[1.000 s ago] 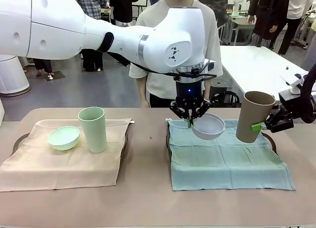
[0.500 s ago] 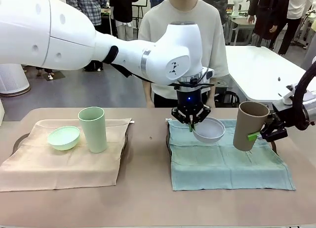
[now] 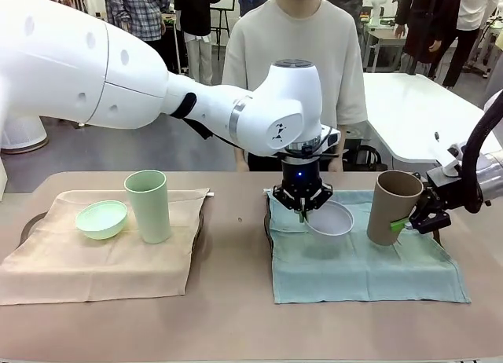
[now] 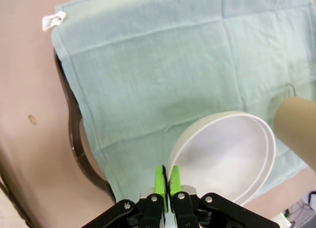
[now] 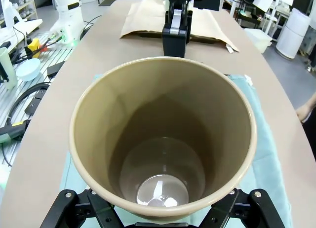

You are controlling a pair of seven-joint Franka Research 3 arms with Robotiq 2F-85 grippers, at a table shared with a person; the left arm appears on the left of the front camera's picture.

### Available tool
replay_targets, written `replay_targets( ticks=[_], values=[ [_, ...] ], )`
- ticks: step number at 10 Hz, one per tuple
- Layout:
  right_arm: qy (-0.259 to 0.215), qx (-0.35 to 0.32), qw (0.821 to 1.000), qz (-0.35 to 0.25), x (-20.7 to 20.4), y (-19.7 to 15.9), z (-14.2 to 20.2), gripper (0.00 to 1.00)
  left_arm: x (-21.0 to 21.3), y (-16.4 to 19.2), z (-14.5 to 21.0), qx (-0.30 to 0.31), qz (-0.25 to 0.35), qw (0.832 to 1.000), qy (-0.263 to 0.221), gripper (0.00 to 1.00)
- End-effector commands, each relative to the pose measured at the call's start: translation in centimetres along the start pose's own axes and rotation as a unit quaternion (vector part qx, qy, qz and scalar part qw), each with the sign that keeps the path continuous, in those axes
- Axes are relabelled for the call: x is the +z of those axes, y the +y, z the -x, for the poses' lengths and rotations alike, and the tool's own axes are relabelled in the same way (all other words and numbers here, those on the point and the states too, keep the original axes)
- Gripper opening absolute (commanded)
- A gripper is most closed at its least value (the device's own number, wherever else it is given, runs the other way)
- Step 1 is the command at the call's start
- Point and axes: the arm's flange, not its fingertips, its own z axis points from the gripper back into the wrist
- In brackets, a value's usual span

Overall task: Set up a tray with a mat and arrange the tableware.
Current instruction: Place the Picnic Bowl and Reusable plastic cup back onto the Handle tray in front of the human's position.

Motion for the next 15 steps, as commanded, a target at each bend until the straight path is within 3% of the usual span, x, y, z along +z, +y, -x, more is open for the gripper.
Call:
replay_targets(
  ticks=[1, 10, 11, 12, 13, 14, 15],
  values=[
    [-0.013, 0.005, 1.000, 0.005, -0.6, -1.1, 1.2, 0.84, 0.0, -0.2, -0.3, -0.012, -0.015, 1.000, -0.012, 0.04],
    [-0.002, -0.020, 1.000, 0.008, -0.9, -1.5, 2.6, 0.84, -2.4, 0.2, -1.2, 0.001, -0.001, 1.000, 0.029, 0.04],
    [0.000, -0.019, 1.000, 0.008, -0.8, -1.5, 2.6, 1.00, -2.1, 0.1, -1.1, 0.004, 0.004, 1.000, 0.028, 0.64],
    [0.008, -0.024, 1.000, 0.013, -0.4, -1.2, 2.1, 1.00, -1.6, 0.3, -0.9, 0.007, 0.005, 1.000, 0.025, 0.64],
    [0.033, -0.036, 0.999, 0.012, 0.1, -0.9, 1.6, 1.00, -1.0, 0.5, -0.7, 0.011, 0.006, 1.000, 0.025, 0.84],
    [0.073, -0.048, 0.996, 0.005, 0.9, -0.8, 1.2, 1.00, -0.2, 0.6, -0.5, 0.011, 0.010, 1.000, 0.023, 0.27],
    [0.105, -0.064, 0.992, 0.003, 2.0, -0.8, 1.1, 1.00, 0.7, 0.8, -0.1, 0.009, 0.011, 1.000, 0.017, 1.00]
  ],
)
